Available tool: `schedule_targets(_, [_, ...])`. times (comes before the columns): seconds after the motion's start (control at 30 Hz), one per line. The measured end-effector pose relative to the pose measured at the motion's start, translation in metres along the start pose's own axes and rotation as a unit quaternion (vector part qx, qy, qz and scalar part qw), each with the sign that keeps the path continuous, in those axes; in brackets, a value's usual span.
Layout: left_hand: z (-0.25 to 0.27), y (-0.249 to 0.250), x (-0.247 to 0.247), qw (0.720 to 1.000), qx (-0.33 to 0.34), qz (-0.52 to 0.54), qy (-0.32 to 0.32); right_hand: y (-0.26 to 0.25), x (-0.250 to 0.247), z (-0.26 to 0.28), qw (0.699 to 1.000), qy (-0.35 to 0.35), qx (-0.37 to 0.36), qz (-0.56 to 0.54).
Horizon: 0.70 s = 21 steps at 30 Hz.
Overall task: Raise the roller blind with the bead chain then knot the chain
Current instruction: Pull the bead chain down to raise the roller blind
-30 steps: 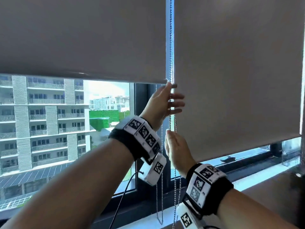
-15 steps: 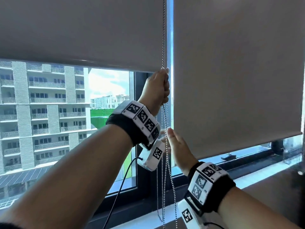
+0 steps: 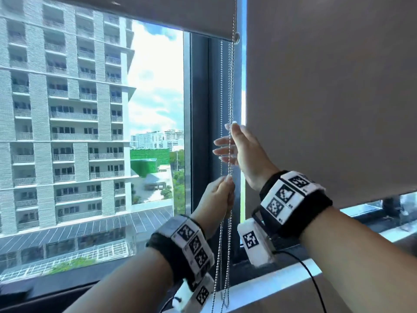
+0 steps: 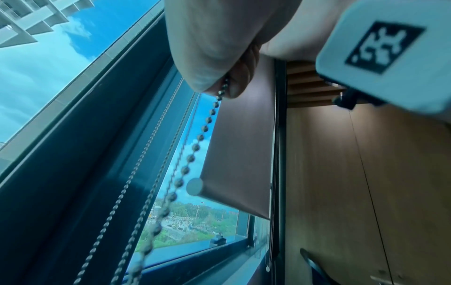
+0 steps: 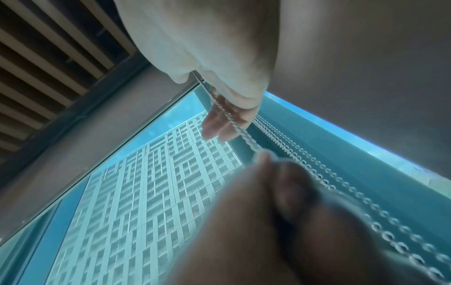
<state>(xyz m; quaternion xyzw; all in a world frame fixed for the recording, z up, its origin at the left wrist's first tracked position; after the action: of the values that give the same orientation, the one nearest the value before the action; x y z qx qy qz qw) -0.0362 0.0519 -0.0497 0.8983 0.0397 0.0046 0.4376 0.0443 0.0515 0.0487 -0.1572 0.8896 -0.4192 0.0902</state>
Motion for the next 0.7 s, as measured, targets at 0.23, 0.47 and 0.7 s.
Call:
schedule_targets(0.23, [0.015, -0.036, 0.008, 0.997, -0.05, -0.016, -0.053, -0.001, 0.002, -0.007, 0.998, 0.064, -0.017, -0.003])
schedule_targets(0.47, [0.002, -0.026, 0.003, 0.988, -0.116, 0.063, -0.08, 0.026, -0.003, 0.005, 0.996, 0.069, -0.029, 0.055])
schedule_targets(0.7, [-0.045, 0.032, 0.004, 0.992, -0.049, 0.101, -0.061, 0.071, 0.004, 0.037, 0.999, 0.026, 0.022, -0.028])
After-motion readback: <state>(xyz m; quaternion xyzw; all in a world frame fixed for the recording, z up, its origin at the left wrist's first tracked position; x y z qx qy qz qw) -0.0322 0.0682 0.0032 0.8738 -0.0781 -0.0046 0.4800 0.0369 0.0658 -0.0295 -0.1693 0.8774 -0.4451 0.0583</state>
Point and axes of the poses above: each hand's wrist, its own z-axis away from the middle knuckle, its own x-axis out of the palm, y = z × x, the point moved 5 cm from there along -z, towards the middle knuckle, and after that the axes turned 4 degrees about x, right-handed, at the moved point
